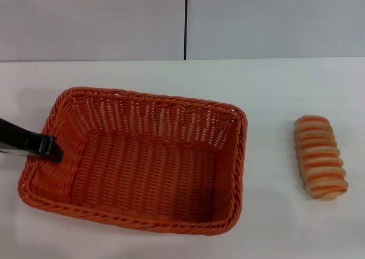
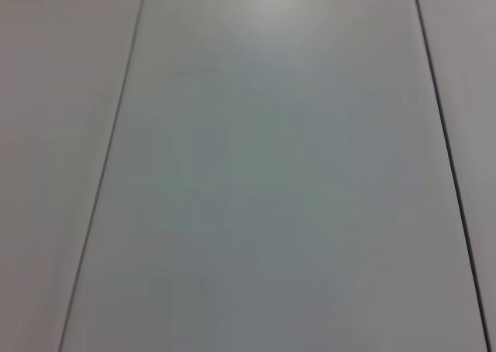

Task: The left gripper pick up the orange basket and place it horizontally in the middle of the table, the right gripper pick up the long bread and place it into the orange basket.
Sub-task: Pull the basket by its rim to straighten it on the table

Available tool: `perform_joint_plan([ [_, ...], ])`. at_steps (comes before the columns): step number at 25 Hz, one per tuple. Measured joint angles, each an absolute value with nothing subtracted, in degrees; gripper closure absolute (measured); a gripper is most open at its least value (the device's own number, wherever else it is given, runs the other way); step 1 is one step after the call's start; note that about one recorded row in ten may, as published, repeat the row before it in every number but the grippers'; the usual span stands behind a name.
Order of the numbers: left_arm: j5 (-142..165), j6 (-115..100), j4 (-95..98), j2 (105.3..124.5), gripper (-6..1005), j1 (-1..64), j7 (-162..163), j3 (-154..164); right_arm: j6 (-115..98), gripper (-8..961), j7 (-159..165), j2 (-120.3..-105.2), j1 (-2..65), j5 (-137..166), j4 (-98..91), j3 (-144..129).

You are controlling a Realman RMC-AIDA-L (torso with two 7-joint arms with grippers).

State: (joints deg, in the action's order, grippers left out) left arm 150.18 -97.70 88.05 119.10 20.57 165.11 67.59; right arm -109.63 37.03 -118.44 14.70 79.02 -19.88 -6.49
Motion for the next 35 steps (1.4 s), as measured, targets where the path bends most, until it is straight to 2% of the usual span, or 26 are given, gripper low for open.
perform_joint_plan([
  [9,148.52,-96.70,88.05,119.08,877,18.94,165.15,67.85,-110.14,130,30.41,-118.91,13.04,78.57,-20.07,-3.08],
  [35,145.12,-95.64,88.59,118.60,882,17.93,164.97,68.73,-110.49,130,30.14,-118.85,13.03,78.39,-17.02,-1.32],
])
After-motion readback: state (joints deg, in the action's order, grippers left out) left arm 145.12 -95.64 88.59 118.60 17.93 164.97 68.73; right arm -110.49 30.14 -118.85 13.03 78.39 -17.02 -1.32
